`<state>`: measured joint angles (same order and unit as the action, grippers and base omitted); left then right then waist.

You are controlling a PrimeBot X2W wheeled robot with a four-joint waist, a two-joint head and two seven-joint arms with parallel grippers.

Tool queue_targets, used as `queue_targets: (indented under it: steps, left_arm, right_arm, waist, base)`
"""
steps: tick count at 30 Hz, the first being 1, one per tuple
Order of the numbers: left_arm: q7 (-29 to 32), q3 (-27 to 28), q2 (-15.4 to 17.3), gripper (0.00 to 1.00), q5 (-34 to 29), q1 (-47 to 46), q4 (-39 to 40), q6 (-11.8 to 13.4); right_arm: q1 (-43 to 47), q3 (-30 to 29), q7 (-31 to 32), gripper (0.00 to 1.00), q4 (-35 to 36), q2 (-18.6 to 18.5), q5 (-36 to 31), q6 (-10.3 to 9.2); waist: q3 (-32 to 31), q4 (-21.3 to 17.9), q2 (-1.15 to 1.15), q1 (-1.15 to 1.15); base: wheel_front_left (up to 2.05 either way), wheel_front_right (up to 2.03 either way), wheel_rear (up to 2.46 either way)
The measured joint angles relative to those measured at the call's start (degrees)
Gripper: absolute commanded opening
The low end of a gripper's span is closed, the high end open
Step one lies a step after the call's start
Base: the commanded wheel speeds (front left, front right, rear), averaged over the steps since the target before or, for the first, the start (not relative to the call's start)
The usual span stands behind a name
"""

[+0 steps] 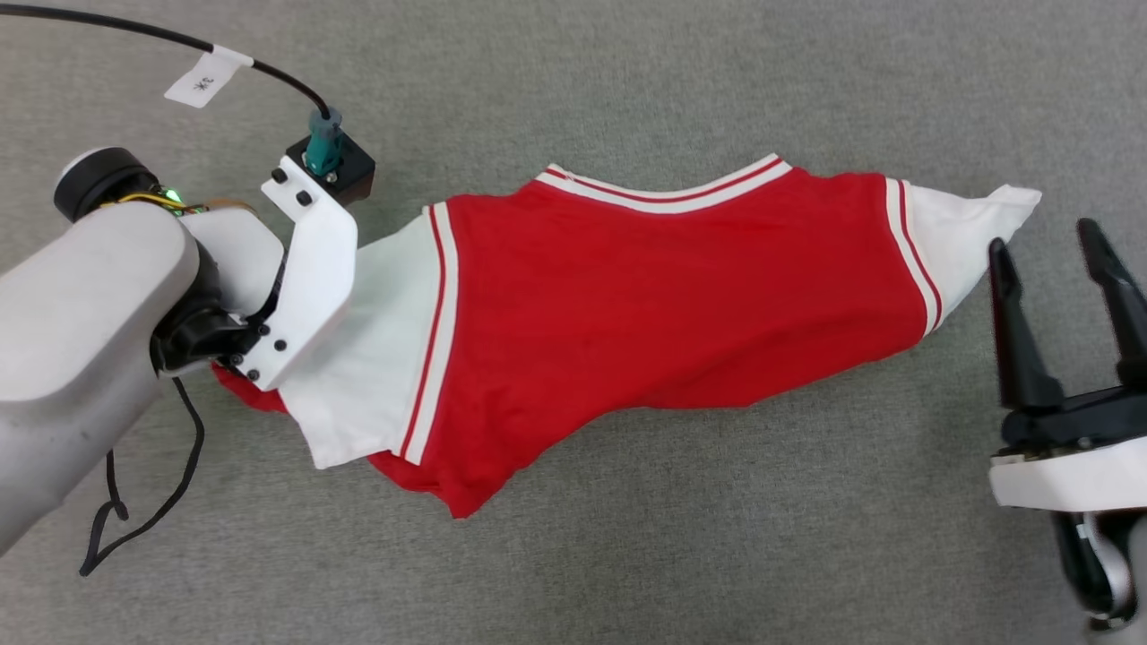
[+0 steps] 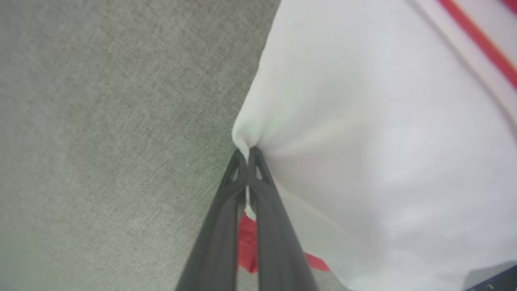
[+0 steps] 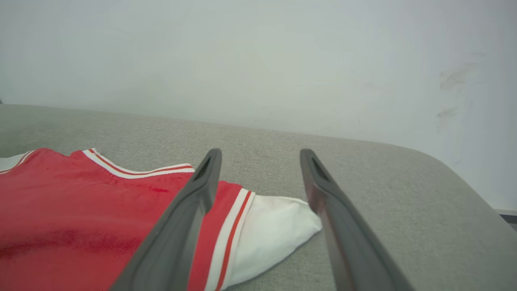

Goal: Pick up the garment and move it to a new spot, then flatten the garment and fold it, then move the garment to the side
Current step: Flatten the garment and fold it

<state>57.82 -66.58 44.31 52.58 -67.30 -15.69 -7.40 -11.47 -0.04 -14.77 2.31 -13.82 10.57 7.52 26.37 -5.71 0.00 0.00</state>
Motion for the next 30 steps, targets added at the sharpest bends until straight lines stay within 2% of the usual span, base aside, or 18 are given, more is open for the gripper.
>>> queue_targets:
  steps: [5, 10, 18, 23, 26, 30]
  left_arm:
    - [-5.86, -0.15, 1.18, 0.00, 0.78, 0.18, 2.50, 0.00]
    - [-10.23, 0.59, 3.93, 0.00, 1.42, 0.22, 6.95, 0.00]
    - [-12.91, 1.21, 6.69, 0.00, 0.91, 1.59, 13.19, 0.86]
    - [-13.38, 1.18, 6.84, 0.00, -0.27, 1.60, 15.01, 1.40]
    - [-13.66, 1.26, 6.10, 0.00, -0.94, 1.14, 15.50, 1.45]
    - [-14.25, 1.67, 4.99, 0.00, -1.93, -0.32, 15.92, 1.45]
  right_arm:
    - [-0.35, -2.32, 0.73, 1.00, 0.53, -3.00, -0.62, 0.00]
    - [-2.19, -3.09, 9.03, 1.00, 2.86, -9.34, -0.13, -0.01]
    - [-10.28, 1.40, 32.56, 1.00, 3.67, -25.31, 10.73, -0.01]
    - [-15.85, 8.33, 48.83, 1.00, 0.80, -34.12, 19.83, 0.00]
    - [-20.17, 12.54, 57.26, 1.00, -1.26, -37.83, 24.21, 0.00]
    - [-25.08, 16.00, 66.58, 1.00, -4.19, -39.34, 29.50, -0.01]
  waist:
    - [-3.37, 1.26, 0.00, 0.00]
    - [-6.81, 2.83, 0.00, 0.00]
    - [-8.03, 5.88, 0.00, 0.00]
    - [-6.23, 7.05, 0.00, 0.00]
    - [-4.71, 7.74, 0.00, 0.00]
    - [-2.35, 8.80, 0.00, 0.00]
  base:
    - [0.00, 0.00, 0.00]
    - [0.00, 0.00, 0.00]
    - [0.00, 0.00, 0.00]
    - [0.00, 0.00, 0.00]
    - [0.00, 0.00, 0.00]
    - [0.00, 0.00, 0.00]
